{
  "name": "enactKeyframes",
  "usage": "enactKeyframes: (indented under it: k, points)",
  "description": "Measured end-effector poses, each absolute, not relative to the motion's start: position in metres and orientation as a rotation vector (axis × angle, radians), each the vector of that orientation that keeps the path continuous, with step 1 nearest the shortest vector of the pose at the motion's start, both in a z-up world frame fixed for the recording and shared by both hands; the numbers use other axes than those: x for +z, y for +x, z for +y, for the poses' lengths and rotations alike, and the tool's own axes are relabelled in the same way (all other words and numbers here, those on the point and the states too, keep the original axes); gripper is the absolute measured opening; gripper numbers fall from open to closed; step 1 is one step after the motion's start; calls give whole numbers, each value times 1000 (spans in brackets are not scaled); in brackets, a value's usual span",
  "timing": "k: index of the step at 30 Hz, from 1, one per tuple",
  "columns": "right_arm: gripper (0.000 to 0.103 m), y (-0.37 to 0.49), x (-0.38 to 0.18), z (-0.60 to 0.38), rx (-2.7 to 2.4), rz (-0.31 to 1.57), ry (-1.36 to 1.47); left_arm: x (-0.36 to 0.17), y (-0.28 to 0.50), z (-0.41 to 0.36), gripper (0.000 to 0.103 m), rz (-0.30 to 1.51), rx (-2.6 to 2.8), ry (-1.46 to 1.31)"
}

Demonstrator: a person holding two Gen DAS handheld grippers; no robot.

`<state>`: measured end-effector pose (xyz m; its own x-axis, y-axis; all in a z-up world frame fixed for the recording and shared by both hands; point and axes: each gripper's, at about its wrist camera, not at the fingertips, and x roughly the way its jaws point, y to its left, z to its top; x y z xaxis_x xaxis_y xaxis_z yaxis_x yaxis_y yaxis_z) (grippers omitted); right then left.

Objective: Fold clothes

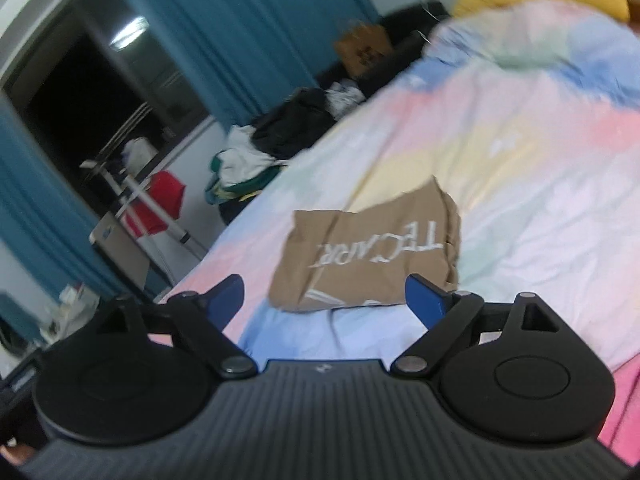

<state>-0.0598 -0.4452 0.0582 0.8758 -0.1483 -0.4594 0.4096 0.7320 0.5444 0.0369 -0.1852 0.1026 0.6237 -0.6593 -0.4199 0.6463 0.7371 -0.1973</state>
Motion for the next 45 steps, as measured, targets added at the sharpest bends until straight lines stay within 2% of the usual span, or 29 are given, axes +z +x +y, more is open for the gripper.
enactKeyframes:
  k: [7, 16, 29, 45]
  points:
    - [89, -83, 71, -383, -317, 343, 511, 103, -5, -158, 103, 421, -711, 36]
    - [89, -82, 42, -335, -378, 306, 303, 71, -23, -157, 103, 380, -692, 104]
    - [89, -63, 11, -316, -435, 349, 256, 44, -20, -123, 103, 360, -650, 109]
    - [89, -62, 1, -318, -476, 380, 290, 36, -19, -122, 103, 365, -640, 113]
